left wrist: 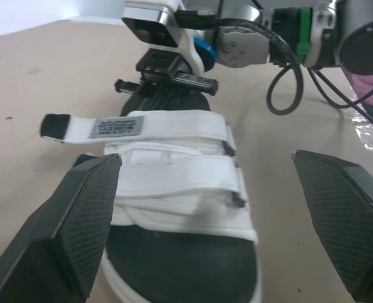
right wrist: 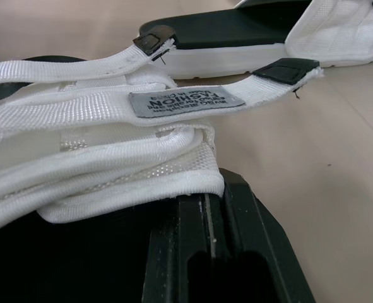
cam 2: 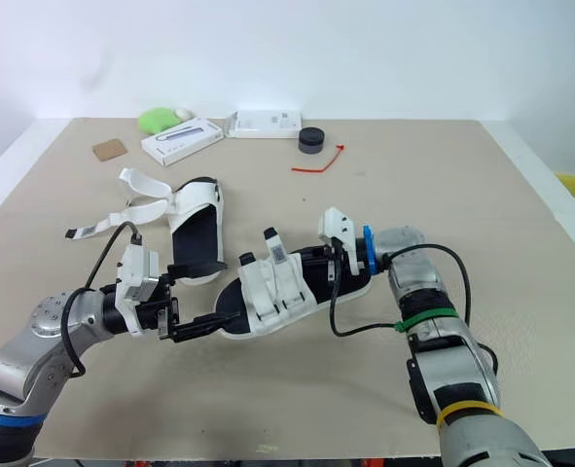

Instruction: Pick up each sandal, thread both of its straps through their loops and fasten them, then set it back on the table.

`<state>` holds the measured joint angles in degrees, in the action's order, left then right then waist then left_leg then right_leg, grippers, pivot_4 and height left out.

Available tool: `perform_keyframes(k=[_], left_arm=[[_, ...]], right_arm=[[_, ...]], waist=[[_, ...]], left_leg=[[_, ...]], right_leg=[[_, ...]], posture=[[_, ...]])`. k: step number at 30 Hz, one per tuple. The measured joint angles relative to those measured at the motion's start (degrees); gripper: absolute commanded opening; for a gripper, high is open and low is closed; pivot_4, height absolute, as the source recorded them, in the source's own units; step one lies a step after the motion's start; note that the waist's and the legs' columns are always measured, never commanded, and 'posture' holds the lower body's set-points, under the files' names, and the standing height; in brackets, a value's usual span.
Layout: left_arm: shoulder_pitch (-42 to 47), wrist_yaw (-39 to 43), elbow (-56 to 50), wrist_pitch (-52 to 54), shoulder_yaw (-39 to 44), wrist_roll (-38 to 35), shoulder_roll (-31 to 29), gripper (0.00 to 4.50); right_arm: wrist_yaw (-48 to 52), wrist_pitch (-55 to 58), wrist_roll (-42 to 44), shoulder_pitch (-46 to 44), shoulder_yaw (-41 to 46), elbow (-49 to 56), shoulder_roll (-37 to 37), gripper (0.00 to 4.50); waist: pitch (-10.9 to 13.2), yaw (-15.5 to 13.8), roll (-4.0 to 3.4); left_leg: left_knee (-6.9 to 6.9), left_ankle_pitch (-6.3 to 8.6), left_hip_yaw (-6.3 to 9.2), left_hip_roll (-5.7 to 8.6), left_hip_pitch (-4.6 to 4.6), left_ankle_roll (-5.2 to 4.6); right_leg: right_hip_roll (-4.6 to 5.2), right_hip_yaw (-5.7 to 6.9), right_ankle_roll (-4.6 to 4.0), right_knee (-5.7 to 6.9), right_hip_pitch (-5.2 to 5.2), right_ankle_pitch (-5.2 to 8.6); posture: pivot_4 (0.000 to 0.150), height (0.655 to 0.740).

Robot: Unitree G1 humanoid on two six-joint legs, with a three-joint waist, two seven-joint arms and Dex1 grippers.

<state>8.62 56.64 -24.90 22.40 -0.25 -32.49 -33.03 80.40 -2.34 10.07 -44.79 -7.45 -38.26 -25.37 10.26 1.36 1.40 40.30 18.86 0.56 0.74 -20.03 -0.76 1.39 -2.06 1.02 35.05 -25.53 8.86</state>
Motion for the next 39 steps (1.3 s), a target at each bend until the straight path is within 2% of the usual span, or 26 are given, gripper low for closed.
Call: perform_keyframes(k=[3, 5, 8, 9, 11, 12, 17, 21, 25, 34, 39], left_arm=[[0.6, 0.0, 0.0, 0.0, -0.2, 0.0, 0.0, 4.5], [1.2, -0.1, 0.2, 0.0, -0.3, 0.1, 0.0, 4.5], [2.3, -0.1, 1.1, 0.0, -0.7, 0.2, 0.3, 4.5], [3.1, -0.2, 1.6, 0.0, -0.9, 0.5, 0.4, 4.5], [3.3, -0.2, 1.8, 0.0, -1.0, 0.6, 0.4, 4.5], [3.8, -0.3, 2.1, 0.0, -1.2, 0.7, 0.6, 4.5], [4.8, -0.5, 2.6, 0.0, -1.6, 1.1, 0.7, 4.5], [5.4, -1.0, 3.1, -0.1, -2.1, 1.3, 0.9, 4.5], [5.5, -1.4, 3.6, -0.1, -2.2, 2.1, 1.1, 4.5], [4.6, -1.6, 3.6, -1.1, -2.4, 2.4, 1.5, 4.5], [4.7, -1.4, 3.8, -1.2, -2.7, 2.6, 1.5, 4.5]], right_arm=[[-3.9, 4.9, 1.9, 2.8, 2.9, 4.9, -0.8, 0.15], [-10.0, 11.1, 4.5, 4.9, 7.2, 9.4, -1.9, 0.15], [-24.6, 19.4, 7.6, 6.0, 16.7, 13.9, -2.3, 0.15], [-33.9, 21.9, 8.0, 5.8, 22.1, 15.0, -2.4, 0.15], [-38.9, 23.1, 8.1, 5.8, 24.5, 15.7, -2.4, 0.15], [-48.4, 25.1, 7.8, 5.8, 28.1, 17.4, -1.6, 0.15], [-64.8, 29.5, 5.8, 7.0, 31.3, 22.2, 2.1, 0.15], [-73.5, 34.4, 5.1, 8.1, 30.2, 22.5, 6.3, 0.15], [-80.3, 38.1, 4.9, 8.3, 31.1, 23.9, 7.4, 0.15], [-83.4, 39.0, 6.0, 10.6, 31.7, 27.8, 8.2, 0.15], [-82.6, 39.0, 7.0, 11.8, 31.8, 29.5, 8.2, 1.73]], waist=[[0.0, 0.0, 0.0], [0.0, -0.2, 0.0], [0.0, -0.3, 0.0], [0.0, -0.3, 0.0], [0.0, -0.2, 0.0], [0.0, -0.2, 0.0], [0.0, 0.4, -0.01], [0.0, 0.7, -0.02], [0.0, 0.6, -0.02], [0.0, 0.6, -0.03], [0.0, 0.6, -0.03]], left_leg=[[0.0, 0.0, 0.02, 0.03, -0.03, 0.0], [0.01, -0.01, 0.1, 0.07, -0.09, 0.02], [0.01, -0.03, 0.16, 0.13, -0.14, 0.06], [0.01, -0.04, 0.19, 0.14, -0.16, 0.06], [0.0, -0.03, 0.18, 0.13, -0.16, 0.06], [0.0, -0.03, 0.18, 0.1, -0.19, 0.05], [-0.03, -0.01, -0.08, -0.02, -0.24, 0.01], [-0.02, -0.05, -0.19, -0.04, -0.16, -0.02], [-0.02, -0.06, -0.22, 0.0, -0.28, -0.04], [-0.02, 0.0, -0.26, 0.01, -0.39, -0.12], [-0.02, 0.0, -0.27, 0.01, -0.38, -0.12]], right_leg=[[0.02, 0.02, 0.01, 0.0, 0.0, 0.0], [0.06, 0.09, 0.01, -0.01, 0.0, 0.0], [0.1, 0.14, 0.02, -0.02, -0.01, 0.0], [0.09, 0.15, 0.02, -0.02, 0.0, 0.0], [0.04, 0.14, 0.02, -0.02, 0.0, 0.0], [0.01, 0.12, 0.01, -0.02, -0.03, 0.01], [-0.22, -0.26, 0.02, 0.02, -0.1, 0.0], [-0.39, -0.57, 0.1, 0.03, -0.12, -0.03], [-0.37, -0.63, 0.18, 0.02, -0.26, -0.06], [-0.33, -0.65, 0.24, 0.0, -0.37, -0.03], [-0.36, -0.66, 0.24, 0.0, -0.37, -0.03]], posture=[[0.15, 0.74], [0.15, 0.74], [0.15, 0.74], [0.15, 0.74], [0.15, 0.74], [0.15, 0.74], [0.15, 0.74], [0.15, 0.74], [0.15, 0.74], [0.15, 0.74], [0.15, 0.74]])
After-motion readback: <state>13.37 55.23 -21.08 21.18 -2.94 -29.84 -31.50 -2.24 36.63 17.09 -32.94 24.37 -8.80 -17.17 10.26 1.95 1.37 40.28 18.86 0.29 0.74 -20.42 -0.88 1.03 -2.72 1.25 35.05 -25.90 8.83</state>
